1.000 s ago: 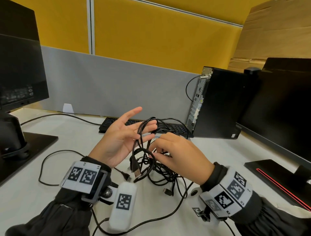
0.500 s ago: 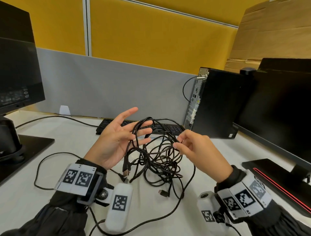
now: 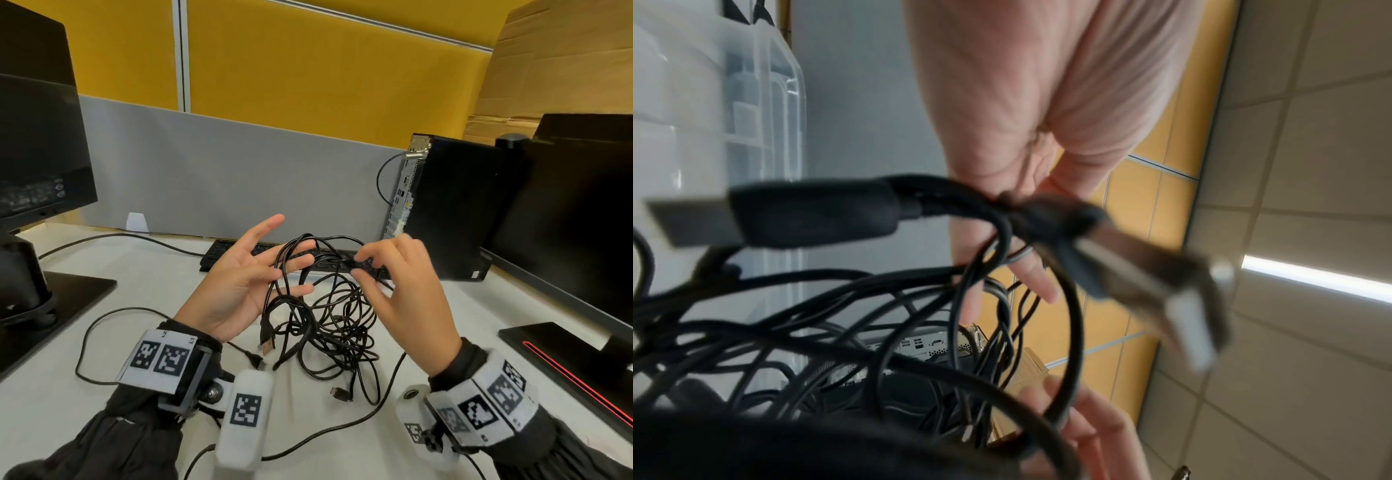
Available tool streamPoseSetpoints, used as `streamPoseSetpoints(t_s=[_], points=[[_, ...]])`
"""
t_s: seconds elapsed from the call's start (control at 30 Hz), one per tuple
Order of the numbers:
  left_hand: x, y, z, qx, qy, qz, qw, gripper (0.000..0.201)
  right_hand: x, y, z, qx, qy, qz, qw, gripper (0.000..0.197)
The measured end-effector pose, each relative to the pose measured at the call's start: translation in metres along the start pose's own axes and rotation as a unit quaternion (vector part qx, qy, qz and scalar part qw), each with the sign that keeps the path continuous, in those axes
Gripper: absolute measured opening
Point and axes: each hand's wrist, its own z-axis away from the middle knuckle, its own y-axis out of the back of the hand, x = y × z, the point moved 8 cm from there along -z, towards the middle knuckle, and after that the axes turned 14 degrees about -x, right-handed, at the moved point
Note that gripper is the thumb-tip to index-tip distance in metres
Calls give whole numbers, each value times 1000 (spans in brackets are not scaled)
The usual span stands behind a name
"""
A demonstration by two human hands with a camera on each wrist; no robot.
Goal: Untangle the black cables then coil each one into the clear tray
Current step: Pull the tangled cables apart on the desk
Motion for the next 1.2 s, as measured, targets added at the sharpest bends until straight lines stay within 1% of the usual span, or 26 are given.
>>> streamPoseSetpoints(t_s=[0.07,0.13,0.17,0.23,0.3,0.37,0.43,0.5,0.57,0.63,0.7,0.77,0.8,0.83,0.87,0.9,0.93,0.97,1.03,1.1,1.17,1.2], points=[[-2,-2,-1,-9,5,9,1000,67,-23,-13,3,-53,61,32,996,11],[-4,-4,-2,-19,7,26,999,69,-36,-32,6,-123,96,39,987,19],[-4,-5,-3,-24,8,26,999,72,-38,-39,6,-147,99,23,984,24],[-6,-8,-3,-39,13,6,999,82,-37,-44,4,-173,87,-27,981,32],[-9,-15,-2,-78,18,-20,997,90,-34,-45,0,-178,74,-61,979,31],[-12,-22,-1,-122,26,-40,991,90,-30,-42,-3,-172,56,-104,978,29],[-16,-25,0,-142,33,-81,986,86,-24,-37,-6,-157,24,-156,975,31],[-18,-23,0,-122,45,-142,981,82,-17,-34,-7,-148,-7,-185,972,31],[-20,-15,1,-87,65,-207,972,70,-10,-32,-8,-144,-31,-187,971,32],[-29,-11,3,-94,108,-250,957,58,-3,-30,-9,-136,-49,-189,971,38],[-40,-15,4,-122,143,-302,935,52,3,-27,-9,-133,-69,-221,964,41],[-41,-20,0,-120,125,-383,907,45,7,-25,-9,-130,-83,-255,955,35],[-39,-22,-1,-112,110,-418,895,45,7,-21,-8,-114,-82,-268,953,29],[-37,-23,-2,-104,101,-440,886,43,8,-14,-8,-83,-76,-272,956,23],[-34,-23,-4,-94,95,-464,876,38,7,-4,-8,-42,-63,-254,964,18],[-32,-23,-4,-83,89,-485,866,30,4,7,-9,-6,-41,-211,977,17],[-31,-22,-5,-74,81,-490,865,21,-2,14,-11,11,-14,-158,987,18],[-31,-22,-5,-69,76,-481,870,15,-9,16,-14,3,13,-113,994,20],[-29,-19,-6,-56,66,-467,880,15,-19,5,-23,-73,50,-65,994,26],[-26,-21,-5,-60,60,-468,880,18,-22,-7,-29,-141,57,-73,986,31],[-24,-25,-4,-71,51,-477,874,27,-22,-13,-32,-160,58,-101,980,37],[-22,-28,-3,-71,53,-458,884,26,-23,-16,-32,-170,56,-123,976,37]])
